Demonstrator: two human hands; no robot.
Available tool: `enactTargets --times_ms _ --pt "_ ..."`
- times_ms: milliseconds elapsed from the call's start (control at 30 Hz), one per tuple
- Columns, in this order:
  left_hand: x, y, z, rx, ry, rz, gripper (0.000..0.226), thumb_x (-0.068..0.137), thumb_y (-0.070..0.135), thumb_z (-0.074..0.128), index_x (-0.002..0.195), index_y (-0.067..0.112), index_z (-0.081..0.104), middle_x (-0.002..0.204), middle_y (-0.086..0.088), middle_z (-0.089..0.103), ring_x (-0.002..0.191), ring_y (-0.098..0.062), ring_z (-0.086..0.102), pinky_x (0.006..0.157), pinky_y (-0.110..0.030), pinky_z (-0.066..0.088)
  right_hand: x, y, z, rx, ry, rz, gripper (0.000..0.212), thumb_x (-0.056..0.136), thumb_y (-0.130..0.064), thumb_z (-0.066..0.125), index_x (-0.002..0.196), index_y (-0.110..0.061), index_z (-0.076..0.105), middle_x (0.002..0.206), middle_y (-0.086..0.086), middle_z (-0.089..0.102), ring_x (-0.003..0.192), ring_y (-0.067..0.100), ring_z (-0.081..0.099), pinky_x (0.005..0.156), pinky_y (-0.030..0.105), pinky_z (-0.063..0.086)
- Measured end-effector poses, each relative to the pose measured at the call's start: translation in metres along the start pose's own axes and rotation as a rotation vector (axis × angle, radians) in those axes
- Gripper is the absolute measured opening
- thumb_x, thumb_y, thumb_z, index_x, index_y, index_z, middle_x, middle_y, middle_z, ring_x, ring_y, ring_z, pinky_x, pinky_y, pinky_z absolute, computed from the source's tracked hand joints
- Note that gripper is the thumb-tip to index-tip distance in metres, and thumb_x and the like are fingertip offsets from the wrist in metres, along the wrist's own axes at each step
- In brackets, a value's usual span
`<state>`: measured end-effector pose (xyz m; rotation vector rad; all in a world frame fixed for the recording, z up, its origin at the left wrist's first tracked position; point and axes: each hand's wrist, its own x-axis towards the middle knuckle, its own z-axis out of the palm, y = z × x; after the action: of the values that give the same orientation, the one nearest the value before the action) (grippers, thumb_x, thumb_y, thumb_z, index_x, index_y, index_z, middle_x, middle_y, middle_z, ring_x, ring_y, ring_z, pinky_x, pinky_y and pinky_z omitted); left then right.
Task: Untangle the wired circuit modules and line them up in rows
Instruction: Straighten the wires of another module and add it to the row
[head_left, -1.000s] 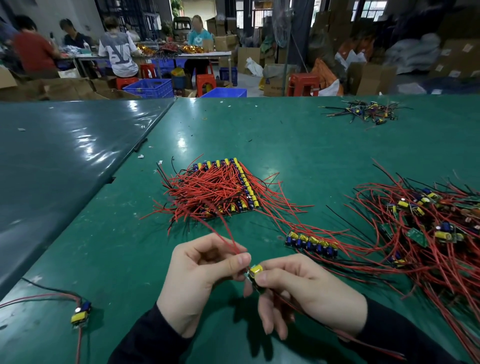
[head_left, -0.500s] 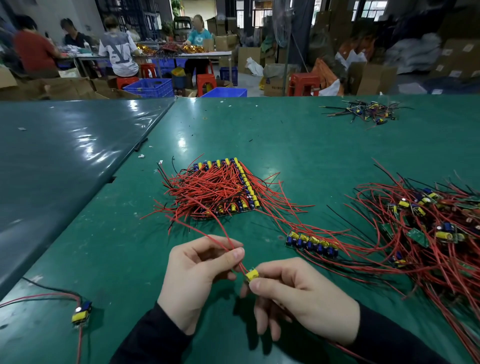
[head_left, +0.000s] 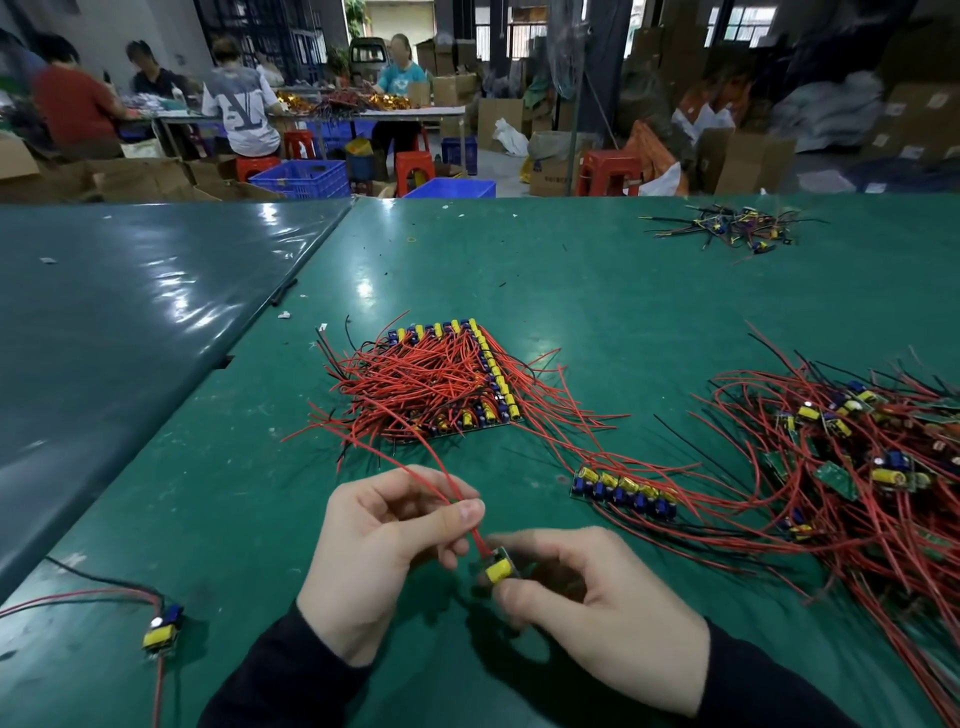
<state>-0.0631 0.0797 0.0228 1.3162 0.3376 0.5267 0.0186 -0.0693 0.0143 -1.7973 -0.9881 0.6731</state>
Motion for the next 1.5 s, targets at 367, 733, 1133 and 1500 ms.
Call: enactTargets --times_ms 367,733,1133,1500 --pt "-0.004 -0.007 0.007 0.122 -0.114 0.064 0.010 0.057 0.006 0.074 0.066 0.008 0.074 0.054 -0.008 0.064 0.042 -0.012 0.054 0.040 -0.018 0.041 0.000 -0.005 0.002 0.287 -0.085 0.045 0.024 0.097 -0.016 0.049 0.084 -0.007 0.067 0.062 -0.001 0.060 0.054 0.013 0.055 0.055 0.025 0.043" --pt "-0.003 0.001 -0.008 -0.150 -0.403 -0.220 0.037 0.050 0.039 0.090 0.064 0.012 0.069 0.052 -0.002 0.052 0.042 -0.010 0.050 0.039 -0.015 0.039 0.000 -0.014 -0.005 0.657 -0.302 0.061 0.024 0.086 -0.024 0.054 0.066 -0.015 0.064 0.055 0.004 0.057 0.045 0.013 0.053 0.050 0.019 0.043" --pt "-0.002 -0.017 0.004 0.120 -0.084 -0.079 0.010 0.074 0.000 0.068 0.067 -0.002 0.061 0.048 -0.014 0.052 0.034 -0.018 0.047 0.029 -0.017 0.034 -0.002 0.003 0.002 -0.134 0.055 -0.112 0.029 0.093 -0.024 0.054 0.067 -0.012 0.060 0.053 0.004 0.057 0.048 0.016 0.053 0.051 0.033 0.045" --pt "0.003 -0.007 -0.009 -0.307 -0.228 -0.214 0.044 0.038 0.032 0.094 0.069 0.009 0.073 0.051 -0.002 0.056 0.044 -0.010 0.054 0.037 -0.015 0.040 0.002 -0.010 -0.010 0.609 -0.253 0.082 0.026 0.083 -0.026 0.056 0.062 -0.014 0.064 0.054 0.004 0.055 0.047 0.016 0.051 0.050 0.022 0.041"
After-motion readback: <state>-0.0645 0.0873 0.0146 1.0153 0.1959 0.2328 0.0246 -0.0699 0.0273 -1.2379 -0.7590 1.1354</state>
